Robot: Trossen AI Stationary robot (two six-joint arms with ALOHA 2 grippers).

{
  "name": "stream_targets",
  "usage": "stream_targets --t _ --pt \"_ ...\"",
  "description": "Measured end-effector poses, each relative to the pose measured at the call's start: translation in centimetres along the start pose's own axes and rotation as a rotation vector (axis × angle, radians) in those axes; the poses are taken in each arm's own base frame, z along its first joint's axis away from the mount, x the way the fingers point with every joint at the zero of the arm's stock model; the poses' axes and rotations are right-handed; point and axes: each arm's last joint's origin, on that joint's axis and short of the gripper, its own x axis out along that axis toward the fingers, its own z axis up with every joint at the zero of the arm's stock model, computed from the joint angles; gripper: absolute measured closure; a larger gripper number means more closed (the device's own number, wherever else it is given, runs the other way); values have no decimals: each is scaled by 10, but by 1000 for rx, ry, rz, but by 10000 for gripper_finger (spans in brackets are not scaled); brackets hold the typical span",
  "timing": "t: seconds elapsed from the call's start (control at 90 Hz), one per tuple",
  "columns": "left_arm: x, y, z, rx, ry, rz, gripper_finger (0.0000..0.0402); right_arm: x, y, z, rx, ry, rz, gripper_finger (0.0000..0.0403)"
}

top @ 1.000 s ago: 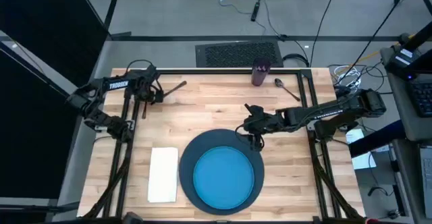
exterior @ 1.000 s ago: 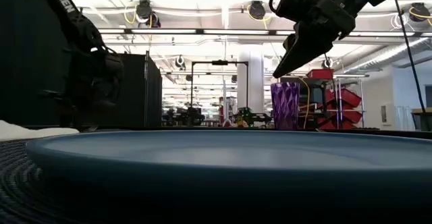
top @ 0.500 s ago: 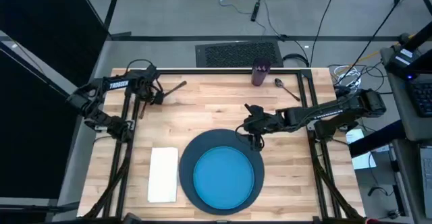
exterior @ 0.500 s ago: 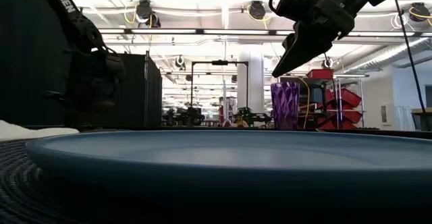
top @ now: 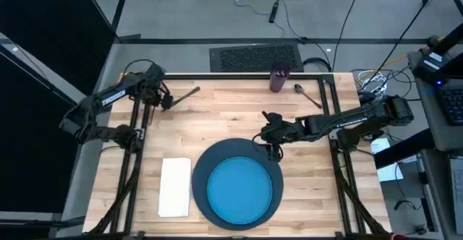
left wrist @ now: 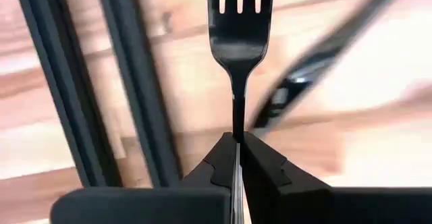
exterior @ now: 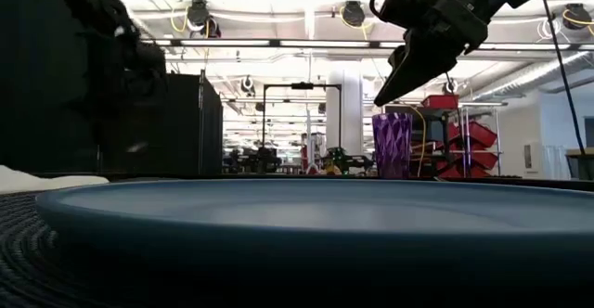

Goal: Set table place
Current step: Put the black fork on top of the white table napkin

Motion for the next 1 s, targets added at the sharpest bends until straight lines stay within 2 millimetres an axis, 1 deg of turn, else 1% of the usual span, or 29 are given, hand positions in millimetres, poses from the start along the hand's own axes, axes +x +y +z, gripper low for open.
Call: stream_targets --t 0.1,0.178,0.3,0.556,0.711,0.789,0.867,1.0 --pt "-15 -4 -13 -20 17 -72 401 0 0 0 2 1 0 227" --pt "-22 -9 -30 -18 98 -99 401 1 0 0 17 4 0 227" --pt "-35 -16 -55 -2 159 -99 401 2 3 -3 48 9 5 227" --pt "-60 -27 -96 -55 127 -239 401 6 5 -16 107 51 3 227" --pt "-70 -36 -120 -85 162 -292 401 7 5 -19 148 59 1 227" --pt "-72 -45 -130 -85 186 -329 401 8 5 -23 168 70 -1 227" --pt "-76 -59 -138 -73 198 -412 401 9 6 -28 177 86 -1 227" --pt "-82 -89 -151 -64 130 -549 401 11 11 -38 164 113 7 227"
